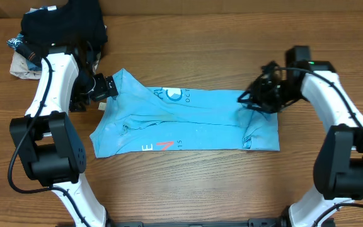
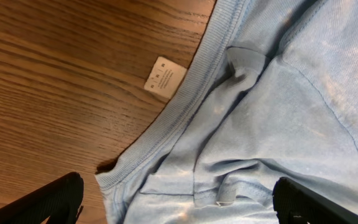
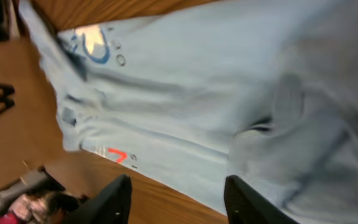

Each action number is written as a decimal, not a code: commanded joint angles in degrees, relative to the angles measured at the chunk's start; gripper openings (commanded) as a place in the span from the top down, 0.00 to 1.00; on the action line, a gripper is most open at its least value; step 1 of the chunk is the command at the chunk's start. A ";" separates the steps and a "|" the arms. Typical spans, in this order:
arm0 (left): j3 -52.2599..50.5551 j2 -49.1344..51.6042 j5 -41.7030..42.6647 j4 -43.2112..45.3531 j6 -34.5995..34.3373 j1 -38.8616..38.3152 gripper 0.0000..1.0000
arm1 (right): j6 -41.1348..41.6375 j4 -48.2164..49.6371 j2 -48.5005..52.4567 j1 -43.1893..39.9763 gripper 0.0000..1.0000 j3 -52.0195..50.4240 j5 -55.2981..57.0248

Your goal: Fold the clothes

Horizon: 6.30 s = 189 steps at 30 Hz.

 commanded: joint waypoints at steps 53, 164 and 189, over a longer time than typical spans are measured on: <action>1.22 0.26 0.66 0.39 -0.35 -1.22 0.00 | 3.45 10.16 -0.07 -1.42 0.90 -9.01 11.47; 0.46 0.26 1.07 1.36 -0.35 -2.36 0.00 | 20.48 25.24 0.11 3.43 0.84 -15.98 11.08; 0.46 0.26 1.05 1.40 -0.35 -2.82 0.00 | 21.73 22.03 -6.23 1.68 0.81 -8.76 22.08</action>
